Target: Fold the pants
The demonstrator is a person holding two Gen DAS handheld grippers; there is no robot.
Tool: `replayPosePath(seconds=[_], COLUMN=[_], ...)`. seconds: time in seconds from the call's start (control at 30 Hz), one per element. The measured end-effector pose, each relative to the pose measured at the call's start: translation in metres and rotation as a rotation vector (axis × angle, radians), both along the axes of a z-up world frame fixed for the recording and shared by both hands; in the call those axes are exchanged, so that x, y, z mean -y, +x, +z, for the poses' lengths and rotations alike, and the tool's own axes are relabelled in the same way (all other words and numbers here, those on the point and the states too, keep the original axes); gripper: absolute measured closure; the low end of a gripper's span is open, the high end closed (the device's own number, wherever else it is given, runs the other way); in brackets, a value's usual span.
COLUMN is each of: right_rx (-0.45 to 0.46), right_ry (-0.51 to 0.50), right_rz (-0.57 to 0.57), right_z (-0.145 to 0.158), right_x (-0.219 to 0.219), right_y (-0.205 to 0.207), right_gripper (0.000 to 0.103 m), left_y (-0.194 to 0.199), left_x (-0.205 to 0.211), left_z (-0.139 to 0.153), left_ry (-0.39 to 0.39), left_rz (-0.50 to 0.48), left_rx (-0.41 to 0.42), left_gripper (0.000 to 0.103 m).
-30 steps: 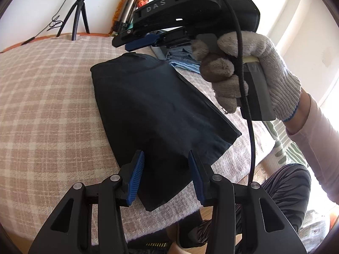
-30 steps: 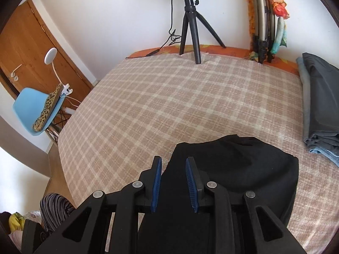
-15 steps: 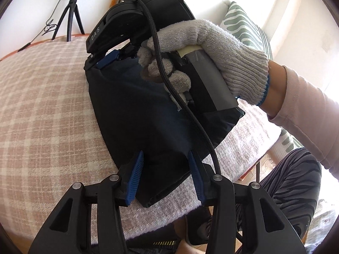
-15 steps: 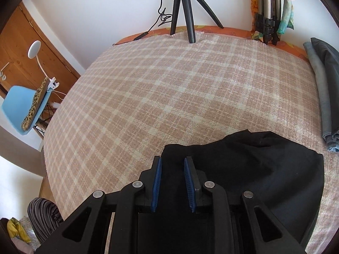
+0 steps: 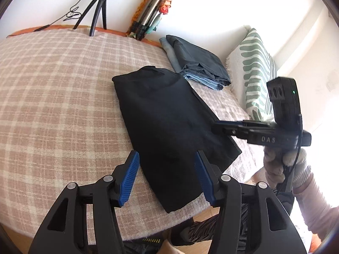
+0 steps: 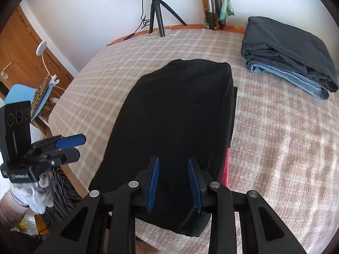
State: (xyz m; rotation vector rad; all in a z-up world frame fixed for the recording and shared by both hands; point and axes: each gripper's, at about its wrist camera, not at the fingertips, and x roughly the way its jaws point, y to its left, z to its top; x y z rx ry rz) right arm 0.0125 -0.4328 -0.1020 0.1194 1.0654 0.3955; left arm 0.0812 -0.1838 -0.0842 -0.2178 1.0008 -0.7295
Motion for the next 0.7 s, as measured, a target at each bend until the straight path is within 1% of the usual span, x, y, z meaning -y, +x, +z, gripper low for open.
replayPosePath(seconds=[0.03,0.1,0.23,0.33,0.37,0.4,0.5,0.53,0.57,0.6,0.7], right_rx=[-0.005,-0.008,-0.035,-0.048,-0.046,-0.04,-0.014,-0.016,-0.029,-0.044,-0.083], right_ry=[-0.033,-0.08,-0.04,-0.039,-0.02,0.004,0.054,0.078,0.111,0.149,0.237], right_rz=[0.003,0.005,-0.008,0.011,0.011,0.0,-0.068,-0.082,-0.094,-0.109,-0.13], right_z=[-0.005,-0.012,-0.017,-0.013,-0.01,-0.008,-0.003,-0.004,-0.007,-0.011,-0.024], right_x=[0.0,-0.002,0.01,0.013,0.015,0.019,0.035,0.04,0.045,0.052,0.066], right_y=[-0.004,-0.009,-0.013,-0.014,-0.014,-0.013,-0.004,0.002,0.01,0.017,0.037], right_gripper=[0.075,0.076,0.076,0.075,0.072,0.066,0.058,0.056,0.049,0.046,0.046], left_y=[0.004,0.009,0.017,0.024,0.026,0.028,0.037,0.039,0.04,0.042,0.048], left_x=[0.0,0.001,0.003,0.002,0.002,0.002,0.003,0.005,0.007,0.008,0.011], left_z=[-0.003,-0.009,-0.02,-0.024,-0.025,-0.026,-0.028,-0.029,-0.029,-0.031,-0.036], left_ry=[-0.01,-0.02,-0.007,-0.006,-0.012,-0.015,-0.023,-0.022,-0.021,-0.024,-0.043], left_rz=[0.008,0.017,0.037,0.06,0.067,0.073,0.073,0.069,0.065,0.062,0.064], left_rx=[-0.021,-0.053,-0.087,-0.109,-0.117,-0.124,-0.144,-0.148,-0.153,-0.161,-0.195], left_gripper=[0.05,0.05,0.05,0.05,0.05,0.05,0.05,0.05,0.05,0.05,0.05])
